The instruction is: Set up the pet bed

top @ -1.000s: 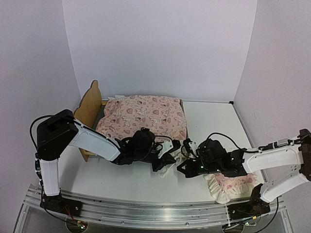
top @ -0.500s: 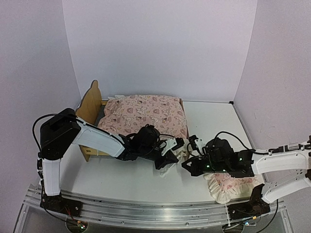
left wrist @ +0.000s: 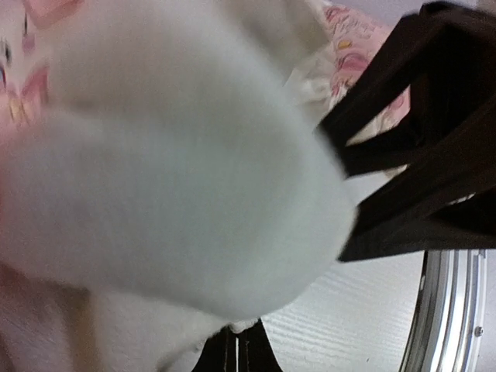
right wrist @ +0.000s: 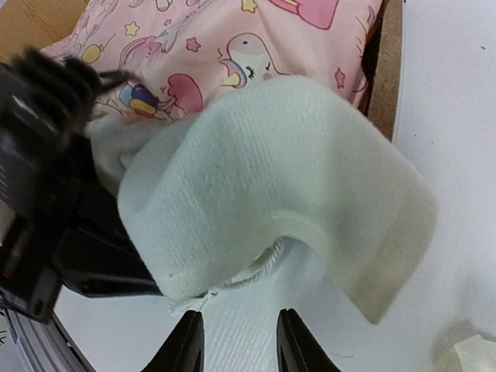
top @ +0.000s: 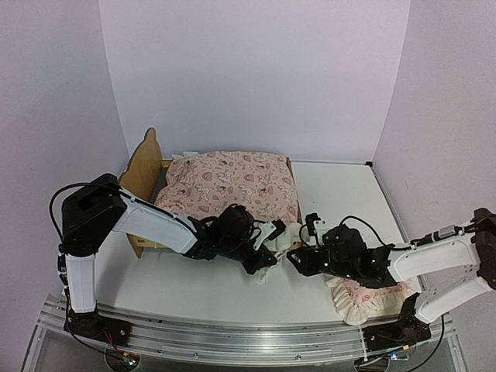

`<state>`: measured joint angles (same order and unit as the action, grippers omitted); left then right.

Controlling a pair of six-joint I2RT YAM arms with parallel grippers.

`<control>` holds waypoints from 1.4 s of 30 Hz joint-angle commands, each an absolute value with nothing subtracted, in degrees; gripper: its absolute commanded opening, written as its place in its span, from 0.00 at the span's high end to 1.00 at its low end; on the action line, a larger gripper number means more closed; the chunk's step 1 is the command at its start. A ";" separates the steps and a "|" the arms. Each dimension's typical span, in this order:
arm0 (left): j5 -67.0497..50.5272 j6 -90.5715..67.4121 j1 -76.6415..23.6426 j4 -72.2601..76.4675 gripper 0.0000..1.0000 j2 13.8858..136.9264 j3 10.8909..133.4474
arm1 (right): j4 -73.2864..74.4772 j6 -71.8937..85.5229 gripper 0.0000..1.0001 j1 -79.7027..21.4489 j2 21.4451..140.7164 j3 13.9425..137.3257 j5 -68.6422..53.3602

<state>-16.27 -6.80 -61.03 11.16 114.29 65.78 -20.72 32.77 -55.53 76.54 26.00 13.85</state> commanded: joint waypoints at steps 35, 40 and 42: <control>-7.90 -3.73 -60.72 14.51 1.00 116.44 67.82 | -27.06 31.96 1.00 -54.10 81.07 28.28 8.41; -8.92 -1.62 -60.67 15.42 1.00 117.31 68.91 | -25.33 32.06 1.00 -53.99 80.40 29.44 4.53; -10.90 -0.21 -60.72 15.63 1.00 117.91 69.21 | -24.95 32.17 1.00 -53.76 80.62 29.75 3.83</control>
